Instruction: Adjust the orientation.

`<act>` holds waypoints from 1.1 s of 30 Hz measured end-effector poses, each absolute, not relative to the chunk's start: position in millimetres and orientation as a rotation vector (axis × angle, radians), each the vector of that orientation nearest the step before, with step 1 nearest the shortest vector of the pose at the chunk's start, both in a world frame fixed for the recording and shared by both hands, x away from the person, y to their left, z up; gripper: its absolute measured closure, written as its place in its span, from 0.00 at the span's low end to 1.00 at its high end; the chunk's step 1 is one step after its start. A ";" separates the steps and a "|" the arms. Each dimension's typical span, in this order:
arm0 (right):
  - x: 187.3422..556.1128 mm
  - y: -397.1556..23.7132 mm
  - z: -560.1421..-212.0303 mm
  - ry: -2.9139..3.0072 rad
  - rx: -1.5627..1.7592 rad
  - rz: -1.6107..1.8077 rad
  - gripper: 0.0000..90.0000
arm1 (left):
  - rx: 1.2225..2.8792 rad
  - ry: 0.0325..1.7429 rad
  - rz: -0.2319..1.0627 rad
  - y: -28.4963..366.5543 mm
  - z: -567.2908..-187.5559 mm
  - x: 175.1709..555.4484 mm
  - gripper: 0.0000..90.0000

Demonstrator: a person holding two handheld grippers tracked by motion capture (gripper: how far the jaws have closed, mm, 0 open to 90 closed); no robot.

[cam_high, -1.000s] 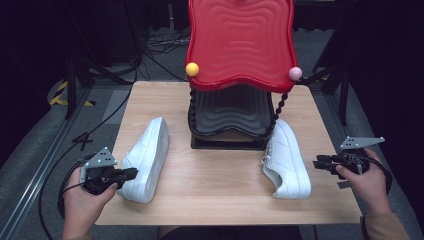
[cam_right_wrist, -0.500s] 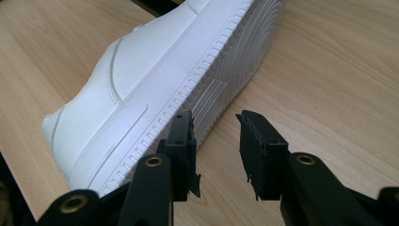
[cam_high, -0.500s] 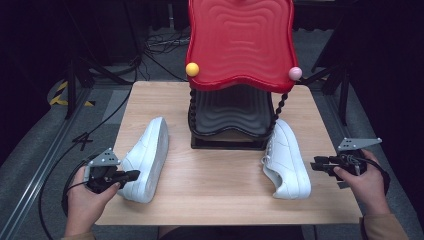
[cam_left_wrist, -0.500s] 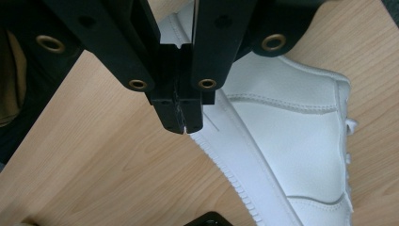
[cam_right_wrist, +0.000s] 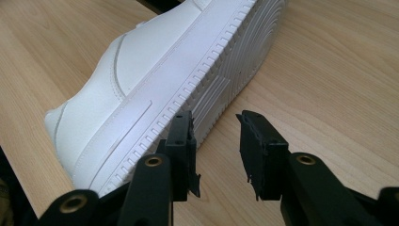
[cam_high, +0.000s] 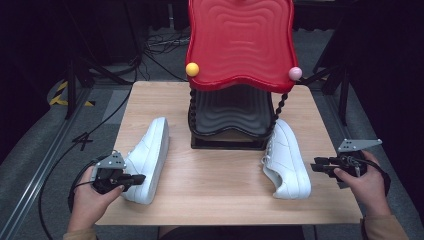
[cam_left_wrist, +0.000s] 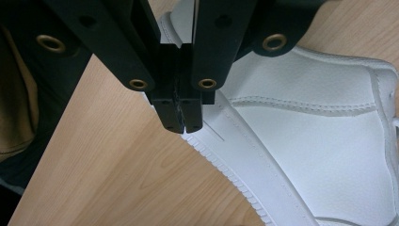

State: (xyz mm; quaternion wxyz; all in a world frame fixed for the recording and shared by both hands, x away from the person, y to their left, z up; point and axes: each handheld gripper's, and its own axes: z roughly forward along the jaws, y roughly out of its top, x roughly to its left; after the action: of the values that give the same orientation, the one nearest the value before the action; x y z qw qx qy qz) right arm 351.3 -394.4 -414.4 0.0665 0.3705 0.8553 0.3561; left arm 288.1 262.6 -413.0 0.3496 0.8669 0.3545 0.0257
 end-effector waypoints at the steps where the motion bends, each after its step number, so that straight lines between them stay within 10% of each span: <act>1: 351.2 -394.3 -414.5 2.579 1.115 1.075 0.73 | 2.246 0.915 0.058 262.5 -413.1 288.6 1.00; 33: 337.2 -411.8 -416.1 2.535 1.205 1.084 0.70 | 2.327 0.727 -0.036 199.5 -392.3 298.1 0.93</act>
State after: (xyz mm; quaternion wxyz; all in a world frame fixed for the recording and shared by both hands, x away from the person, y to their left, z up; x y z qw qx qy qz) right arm 337.2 -411.8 -416.1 0.0663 0.3997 0.8407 0.3593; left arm 298.1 199.5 -392.3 0.3447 0.8959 0.2800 -0.0138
